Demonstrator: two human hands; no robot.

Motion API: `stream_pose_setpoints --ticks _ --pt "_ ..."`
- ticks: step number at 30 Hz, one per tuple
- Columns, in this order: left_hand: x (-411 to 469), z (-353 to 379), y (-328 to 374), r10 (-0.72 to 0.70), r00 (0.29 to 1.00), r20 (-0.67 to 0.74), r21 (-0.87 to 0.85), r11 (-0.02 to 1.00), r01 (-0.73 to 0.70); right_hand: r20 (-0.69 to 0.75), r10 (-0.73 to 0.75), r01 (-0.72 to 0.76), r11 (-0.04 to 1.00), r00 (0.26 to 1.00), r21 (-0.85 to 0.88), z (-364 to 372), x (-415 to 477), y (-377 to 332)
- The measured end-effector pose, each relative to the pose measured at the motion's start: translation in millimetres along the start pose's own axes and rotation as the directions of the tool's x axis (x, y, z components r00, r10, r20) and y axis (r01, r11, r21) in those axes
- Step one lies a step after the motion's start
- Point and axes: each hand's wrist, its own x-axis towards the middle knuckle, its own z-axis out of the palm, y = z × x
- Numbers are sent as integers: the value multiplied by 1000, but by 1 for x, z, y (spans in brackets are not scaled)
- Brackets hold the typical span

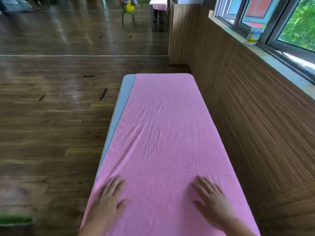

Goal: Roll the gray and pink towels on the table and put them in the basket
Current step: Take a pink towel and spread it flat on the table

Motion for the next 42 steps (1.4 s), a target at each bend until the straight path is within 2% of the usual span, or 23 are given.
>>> stream_pose_setpoints --ticks 2,5,7,9,10,16,20,22,25,28,30,32,34,36,39,42 --pt "-7 -1 -14 30 999 16 -32 999 -30 -2 57 -57 998 998 4 -8 -10 47" --pt "10 -18 -17 54 997 -62 -26 998 -56 -71 102 -101 995 992 17 -31 -3 87" --pt "47 -34 -17 -22 987 -160 -42 999 15 -144 121 -119 993 982 20 -45 23 93" --pt "91 -54 -10 -103 962 -254 -64 994 90 -160 136 -136 991 978 8 -57 54 86" --pt "112 -62 -5 -134 957 -257 -62 991 122 -150 126 -128 992 981 -5 -60 69 81" --pt "172 -57 33 -155 988 -10 -35 987 155 -59 12 -15 998 998 -53 -50 122 35" --pt "165 -46 10 -256 966 28 -69 964 257 -109 18 -24 999 994 -47 -38 113 51" --pt "160 -49 -10 -264 964 17 -33 964 265 -150 62 -71 996 987 -53 -36 98 77" --pt "156 -56 -32 -241 970 16 -14 970 241 -153 235 -244 969 960 -41 -38 79 107" --pt "155 -58 -24 -256 967 -20 8 967 256 -143 280 -291 955 949 -63 -45 77 95" --pt "145 -50 9 -217 974 -68 -43 976 214 -149 224 -232 972 963 -39 -47 81 60" --pt "128 -31 55 -60 994 -95 -100 994 50 -119 120 -118 993 986 27 -38 85 12" --pt "99 -6 99 114 986 -123 -58 991 -122 -137 -21 25 999 990 25 -18 79 -39" --pt "68 16 123 181 972 -150 -33 982 -188 -143 -133 134 991 981 -8 5 65 -75" --pt "26 32 92 77 986 -147 -61 994 -87 -134 -190 188 982 973 -30 25 36 -73" --pt "-19 35 18 -55 987 -152 14 998 58 -164 -123 112 991 979 -76 26 7 -17"
